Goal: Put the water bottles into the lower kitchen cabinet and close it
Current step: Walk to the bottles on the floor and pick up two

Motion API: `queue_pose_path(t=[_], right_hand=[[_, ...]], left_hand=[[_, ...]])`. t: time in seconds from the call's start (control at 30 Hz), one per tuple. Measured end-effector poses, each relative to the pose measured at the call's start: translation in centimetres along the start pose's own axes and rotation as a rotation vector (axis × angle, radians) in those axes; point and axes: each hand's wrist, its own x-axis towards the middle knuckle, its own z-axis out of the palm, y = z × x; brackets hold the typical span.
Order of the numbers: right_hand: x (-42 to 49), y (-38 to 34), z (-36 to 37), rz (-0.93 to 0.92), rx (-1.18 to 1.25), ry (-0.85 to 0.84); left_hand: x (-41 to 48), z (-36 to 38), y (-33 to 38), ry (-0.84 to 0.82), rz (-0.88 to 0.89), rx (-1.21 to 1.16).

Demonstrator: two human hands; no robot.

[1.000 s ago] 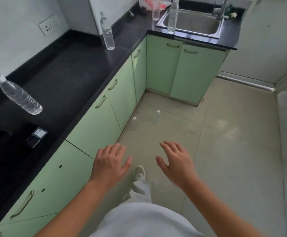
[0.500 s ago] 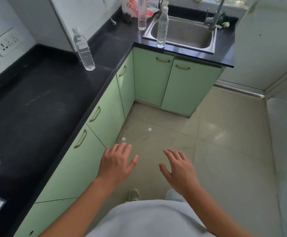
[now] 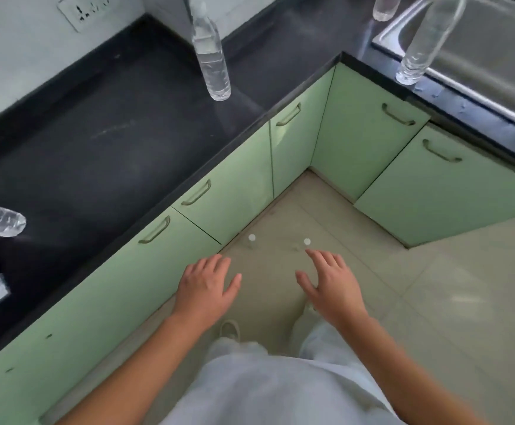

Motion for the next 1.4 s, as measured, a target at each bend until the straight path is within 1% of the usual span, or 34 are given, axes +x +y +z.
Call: queue_pose_path(t=[0.17, 0.33, 0.43, 0.57, 0.67, 0.8, 1.03, 1.1, 1.23, 1.4], right_hand=[[5.7, 2.5, 1.4, -0.010, 0.019, -0.155], [9.6, 4.2, 5.2, 0.074, 0.054, -0.289], [11.7, 5.8, 8.0, 0.152, 0.100, -0.330], [14.4, 9.0, 12.4, 0.250, 0.163, -0.344], [16.9, 12.3, 16.6, 0.275, 0.191, -0.352], [20.2, 17.3, 22.6, 0.341, 0.213, -0.314], [24.6, 25.0, 34.4, 0.504, 0.310, -0.214], [25.7, 26.8, 37.5, 0.503, 0.302, -0.225], [27.6, 30.1, 42.1, 0.431, 0.296, -0.223], [29.4, 32.8, 45.4, 0.314, 0.276, -0.241]], left_hand=[[3.0, 1.8, 1.0, -0.062, -0.143, -0.052], [6.4, 6.9, -0.1, -0.154, -0.208, -0.128], [9.0, 11.2, -1.3, -0.201, -0.222, -0.135], [12.6, 17.4, -2.7, -0.272, -0.186, -0.071], [16.1, 22.8, -3.6, -0.276, -0.213, -0.098], [21.1, 30.6, -4.6, -0.273, -0.317, -0.218], [26.6, 44.4, -6.5, -0.246, -0.643, -0.536], [27.6, 48.1, -7.1, -0.254, -0.671, -0.589], [29.8, 54.0, -9.0, -0.234, -0.632, -0.630], [32.0, 58.0, -11.3, -0.214, -0.599, -0.731]])
